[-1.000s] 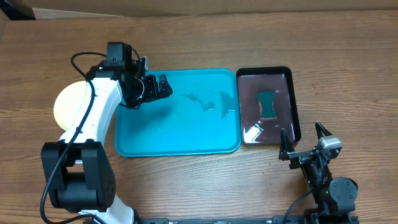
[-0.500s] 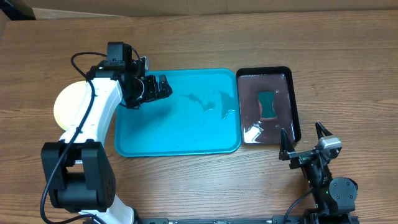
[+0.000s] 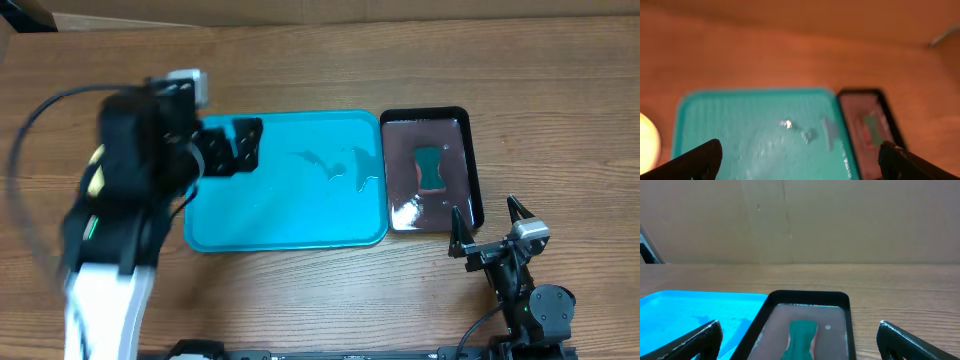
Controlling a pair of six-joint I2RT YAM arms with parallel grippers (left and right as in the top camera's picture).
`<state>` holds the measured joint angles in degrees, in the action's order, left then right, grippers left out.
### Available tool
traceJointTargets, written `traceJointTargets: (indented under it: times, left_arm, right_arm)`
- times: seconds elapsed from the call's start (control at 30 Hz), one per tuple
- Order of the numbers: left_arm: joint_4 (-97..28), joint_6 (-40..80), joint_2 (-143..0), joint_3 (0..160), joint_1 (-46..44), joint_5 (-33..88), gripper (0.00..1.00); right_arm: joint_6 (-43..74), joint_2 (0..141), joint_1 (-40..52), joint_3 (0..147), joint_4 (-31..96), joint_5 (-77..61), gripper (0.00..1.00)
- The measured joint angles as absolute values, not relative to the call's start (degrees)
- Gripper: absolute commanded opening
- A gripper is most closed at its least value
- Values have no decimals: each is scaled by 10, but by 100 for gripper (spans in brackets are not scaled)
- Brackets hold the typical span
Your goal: Clean dirty plates on tray and stack at the side
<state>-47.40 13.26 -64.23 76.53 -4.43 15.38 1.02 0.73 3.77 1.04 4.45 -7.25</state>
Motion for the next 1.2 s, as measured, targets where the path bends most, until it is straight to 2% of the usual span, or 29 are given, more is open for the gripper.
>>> traceJointTargets:
  times: [0.33, 0.6, 0.73, 0.83, 1.07, 1.2]
  left_arm:
    - [-493, 124, -405, 746, -44, 103, 100]
    - [-473, 118, -176, 543, -28, 56, 100]
    - [-370, 124, -75, 432, 1, 50, 100]
    - [-234, 133, -27, 372, 21, 47, 100]
    - [76, 136, -9, 265, 30, 49, 100]
    - [138, 138, -9, 201, 30, 60, 100]
  right_arm:
    - [10, 7, 38, 10, 45, -72, 100]
    - [10, 7, 38, 10, 45, -72, 100]
    - [10, 7, 38, 10, 45, -72, 100]
    - [10, 7, 38, 11, 45, -72, 100]
    - [10, 7, 38, 10, 45, -72, 100]
    - [10, 7, 38, 10, 45, -72, 100]
